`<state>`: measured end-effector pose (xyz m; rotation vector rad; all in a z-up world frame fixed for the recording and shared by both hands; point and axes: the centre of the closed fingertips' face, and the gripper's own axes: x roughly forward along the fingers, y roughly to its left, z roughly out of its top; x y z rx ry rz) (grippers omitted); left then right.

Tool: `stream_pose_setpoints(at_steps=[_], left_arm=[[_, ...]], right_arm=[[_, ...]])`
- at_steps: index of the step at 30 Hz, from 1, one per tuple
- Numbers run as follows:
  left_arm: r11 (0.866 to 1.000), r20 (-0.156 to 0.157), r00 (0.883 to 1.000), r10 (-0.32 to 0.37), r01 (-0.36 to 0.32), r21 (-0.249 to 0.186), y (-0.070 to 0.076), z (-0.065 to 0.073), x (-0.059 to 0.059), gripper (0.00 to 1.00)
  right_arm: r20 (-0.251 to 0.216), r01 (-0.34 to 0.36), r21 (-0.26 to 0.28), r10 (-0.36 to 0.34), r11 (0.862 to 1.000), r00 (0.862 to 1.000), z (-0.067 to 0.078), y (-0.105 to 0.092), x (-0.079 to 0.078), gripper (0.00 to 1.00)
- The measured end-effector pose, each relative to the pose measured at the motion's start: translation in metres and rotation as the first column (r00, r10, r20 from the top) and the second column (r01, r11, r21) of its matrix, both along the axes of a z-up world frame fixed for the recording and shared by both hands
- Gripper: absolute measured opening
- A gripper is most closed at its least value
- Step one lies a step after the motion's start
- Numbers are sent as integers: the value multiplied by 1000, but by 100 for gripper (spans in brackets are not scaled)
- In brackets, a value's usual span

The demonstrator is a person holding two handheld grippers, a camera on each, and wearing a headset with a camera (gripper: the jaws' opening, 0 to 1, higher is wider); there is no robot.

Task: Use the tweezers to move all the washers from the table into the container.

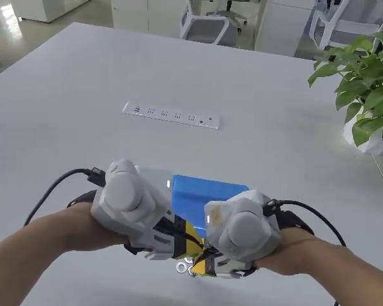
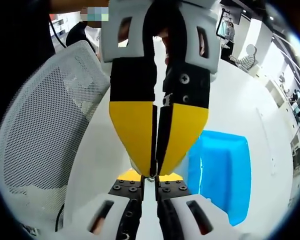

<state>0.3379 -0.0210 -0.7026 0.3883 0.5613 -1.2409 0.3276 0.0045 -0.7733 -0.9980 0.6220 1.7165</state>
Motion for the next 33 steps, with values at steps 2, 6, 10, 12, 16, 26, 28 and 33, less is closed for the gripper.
stream_pose_setpoints(at_steps=[2,6,10,12,16,26,28,33], left_arm=[[1000,-1,1000,3,-3,-2,0,0,0,6],[1000,-2,1000,1,-1,-5,0,0,-1,6],[1000,-3,1000,-2,2,-6,-1,1,-2,6],[1000,-4,1000,-3,3,-6,-1,1,-2,6],[1000,-5,1000,-7,7,0,-1,1,-3,6],[1000,-4,1000,-23,23,18,1,0,-3,6],[1000,-5,1000,-24,24,17,1,1,-3,6],[1000,-1,1000,-24,24,11,1,5,-2,7]], right_arm=[[-3,4,4,-4,1000,1000,2,0,1,9],[-11,17,12,-17,1000,1000,2,0,1,9],[-26,36,17,-36,999,999,3,-1,1,8],[-30,41,16,-41,999,999,3,-1,1,8],[-35,51,16,-51,999,998,3,-1,1,7],[-51,70,27,-69,997,996,4,0,-1,6],[-59,77,36,-75,996,995,6,1,-2,6],[-50,72,41,-70,997,996,12,3,-1,7]])
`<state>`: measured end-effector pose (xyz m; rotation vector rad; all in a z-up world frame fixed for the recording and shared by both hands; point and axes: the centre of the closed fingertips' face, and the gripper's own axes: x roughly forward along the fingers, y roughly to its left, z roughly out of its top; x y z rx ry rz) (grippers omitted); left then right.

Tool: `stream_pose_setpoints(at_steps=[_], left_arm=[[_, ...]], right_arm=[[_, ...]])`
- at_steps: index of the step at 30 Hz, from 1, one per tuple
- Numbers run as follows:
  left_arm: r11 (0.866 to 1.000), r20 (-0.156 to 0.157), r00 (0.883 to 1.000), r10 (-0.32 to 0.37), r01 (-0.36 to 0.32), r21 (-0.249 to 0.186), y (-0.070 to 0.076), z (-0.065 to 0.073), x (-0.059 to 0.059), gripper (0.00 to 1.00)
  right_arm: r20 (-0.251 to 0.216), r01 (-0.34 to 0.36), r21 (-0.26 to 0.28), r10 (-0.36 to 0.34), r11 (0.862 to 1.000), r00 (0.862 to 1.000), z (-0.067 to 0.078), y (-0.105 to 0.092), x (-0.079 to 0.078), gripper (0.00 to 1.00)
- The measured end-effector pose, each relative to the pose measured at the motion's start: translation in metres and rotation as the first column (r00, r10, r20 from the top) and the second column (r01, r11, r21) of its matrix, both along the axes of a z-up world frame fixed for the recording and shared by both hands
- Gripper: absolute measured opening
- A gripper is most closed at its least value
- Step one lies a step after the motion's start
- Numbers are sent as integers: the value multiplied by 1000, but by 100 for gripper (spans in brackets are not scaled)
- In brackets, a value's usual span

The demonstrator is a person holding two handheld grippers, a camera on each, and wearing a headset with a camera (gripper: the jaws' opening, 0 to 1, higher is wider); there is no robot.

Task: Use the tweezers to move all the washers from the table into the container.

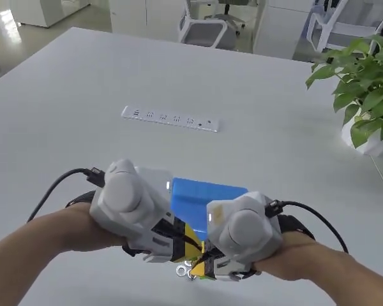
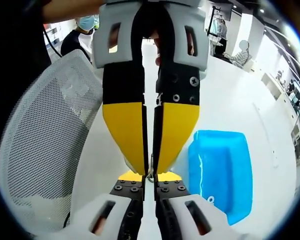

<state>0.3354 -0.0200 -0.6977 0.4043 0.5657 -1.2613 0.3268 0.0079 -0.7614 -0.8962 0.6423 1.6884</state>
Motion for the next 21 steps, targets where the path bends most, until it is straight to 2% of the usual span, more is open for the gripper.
stream_pose_setpoints(at_steps=[5,9,13,15,21], left_arm=[[1000,10,1000,-4,4,-12,0,8,1,11],[1000,10,1000,-2,2,-16,3,12,0,18],[999,3,1000,26,-26,-29,8,17,1,26],[999,14,999,34,-33,-27,12,18,2,29],[994,13,995,95,-94,-54,26,25,5,40]], right_arm=[[9,2,13,-2,1000,1000,10,2,2,7],[25,-4,19,4,1000,1000,20,3,6,7],[32,-2,24,2,1000,1000,28,5,10,7],[36,-2,29,0,1000,999,34,6,11,7],[50,2,43,-5,999,999,48,9,19,7]])
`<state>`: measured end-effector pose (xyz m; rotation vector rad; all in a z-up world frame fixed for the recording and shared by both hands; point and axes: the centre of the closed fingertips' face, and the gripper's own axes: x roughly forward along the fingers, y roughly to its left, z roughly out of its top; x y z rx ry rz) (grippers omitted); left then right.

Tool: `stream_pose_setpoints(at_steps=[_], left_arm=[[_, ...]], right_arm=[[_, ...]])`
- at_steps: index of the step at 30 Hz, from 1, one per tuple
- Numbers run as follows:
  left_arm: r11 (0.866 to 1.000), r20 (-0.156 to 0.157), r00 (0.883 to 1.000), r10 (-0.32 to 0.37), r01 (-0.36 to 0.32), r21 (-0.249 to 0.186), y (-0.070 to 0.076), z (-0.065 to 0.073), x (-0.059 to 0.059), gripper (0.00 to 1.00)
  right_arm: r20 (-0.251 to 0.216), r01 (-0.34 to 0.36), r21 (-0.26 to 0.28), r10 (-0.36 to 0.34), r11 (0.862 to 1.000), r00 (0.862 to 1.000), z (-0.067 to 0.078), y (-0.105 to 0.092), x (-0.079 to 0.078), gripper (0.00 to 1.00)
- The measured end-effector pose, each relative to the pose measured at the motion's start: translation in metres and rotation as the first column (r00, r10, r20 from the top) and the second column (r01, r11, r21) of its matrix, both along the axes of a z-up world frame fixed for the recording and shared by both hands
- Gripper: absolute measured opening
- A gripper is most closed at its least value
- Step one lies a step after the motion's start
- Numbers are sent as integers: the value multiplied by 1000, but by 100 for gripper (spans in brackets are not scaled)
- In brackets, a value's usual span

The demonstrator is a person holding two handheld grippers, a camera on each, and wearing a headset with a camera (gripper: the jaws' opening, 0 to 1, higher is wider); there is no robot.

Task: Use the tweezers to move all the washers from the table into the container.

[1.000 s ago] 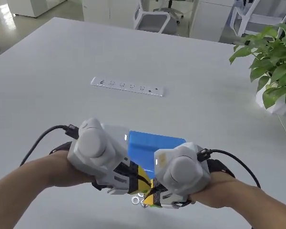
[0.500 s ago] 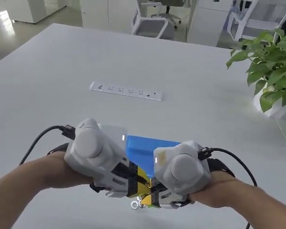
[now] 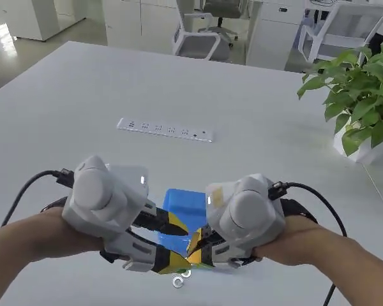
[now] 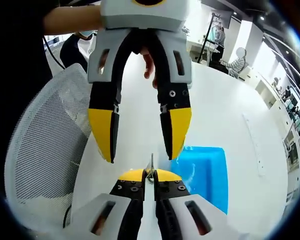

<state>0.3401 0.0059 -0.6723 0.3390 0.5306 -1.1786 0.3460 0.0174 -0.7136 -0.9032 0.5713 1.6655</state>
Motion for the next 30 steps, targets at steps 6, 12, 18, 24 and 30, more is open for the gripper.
stream_pose_setpoints(at_steps=[6,12,18,24,30], left_arm=[[996,-4,997,77,-77,-33,16,4,4,53],[988,-26,990,139,-140,-58,32,5,0,61],[977,-21,982,189,-190,-98,40,11,-4,69],[973,-31,978,206,-209,-101,44,12,-11,72],[967,-41,975,219,-223,-122,45,14,-15,75]], right_arm=[[12,7,12,-7,1000,1000,11,2,10,7],[24,35,25,-36,999,999,18,-1,27,7],[38,66,37,-67,997,997,24,-3,46,7],[49,92,39,-94,995,994,21,-9,63,7],[45,107,37,-109,994,993,8,-14,73,7]])
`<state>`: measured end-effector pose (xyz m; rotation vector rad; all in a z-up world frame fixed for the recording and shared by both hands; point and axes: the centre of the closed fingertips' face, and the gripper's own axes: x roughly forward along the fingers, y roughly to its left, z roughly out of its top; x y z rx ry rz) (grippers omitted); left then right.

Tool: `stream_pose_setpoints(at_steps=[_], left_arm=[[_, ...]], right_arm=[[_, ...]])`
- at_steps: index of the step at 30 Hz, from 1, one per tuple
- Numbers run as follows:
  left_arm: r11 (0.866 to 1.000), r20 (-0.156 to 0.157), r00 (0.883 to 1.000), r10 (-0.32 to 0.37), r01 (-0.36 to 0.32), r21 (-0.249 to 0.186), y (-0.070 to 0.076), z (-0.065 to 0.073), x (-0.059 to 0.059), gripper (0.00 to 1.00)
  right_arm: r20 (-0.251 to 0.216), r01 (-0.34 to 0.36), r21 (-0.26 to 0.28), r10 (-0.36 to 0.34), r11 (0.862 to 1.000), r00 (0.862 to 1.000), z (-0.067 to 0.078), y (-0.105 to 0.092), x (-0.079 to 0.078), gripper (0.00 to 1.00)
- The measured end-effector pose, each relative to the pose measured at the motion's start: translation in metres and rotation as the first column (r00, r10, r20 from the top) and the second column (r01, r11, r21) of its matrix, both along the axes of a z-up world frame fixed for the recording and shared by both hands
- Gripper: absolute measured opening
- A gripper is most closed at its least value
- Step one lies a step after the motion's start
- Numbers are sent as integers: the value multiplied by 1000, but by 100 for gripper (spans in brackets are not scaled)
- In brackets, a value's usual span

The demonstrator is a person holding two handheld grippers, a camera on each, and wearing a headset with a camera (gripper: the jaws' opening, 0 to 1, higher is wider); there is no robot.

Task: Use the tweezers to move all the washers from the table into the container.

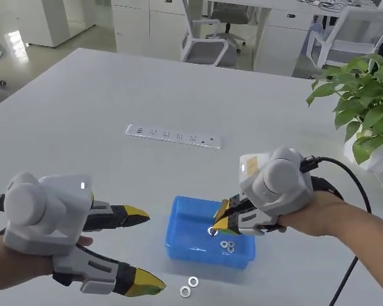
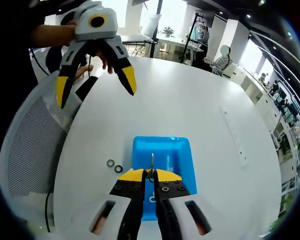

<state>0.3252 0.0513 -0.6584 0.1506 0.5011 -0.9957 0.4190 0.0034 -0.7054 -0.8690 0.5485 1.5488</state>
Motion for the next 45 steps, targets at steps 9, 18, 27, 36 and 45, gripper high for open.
stream_pose_setpoints(at_steps=[9,18,27,36,45], left_arm=[[999,15,999,36,-36,-4,6,-2,1,87],[998,43,997,62,-62,0,11,-2,5,96],[998,37,997,63,-63,1,11,-4,5,98],[998,23,998,56,-57,7,10,-9,1,97],[999,25,998,53,-53,5,8,-8,1,96]], right_arm=[[-8,17,-36,-17,999,1000,-28,-8,9,7],[-23,35,-35,-35,999,999,-41,-6,12,7],[-22,39,-52,-40,998,999,-53,-5,14,7],[-31,40,-54,-42,998,999,-58,-6,13,8],[-16,23,-66,-24,998,1000,-59,-5,12,8]])
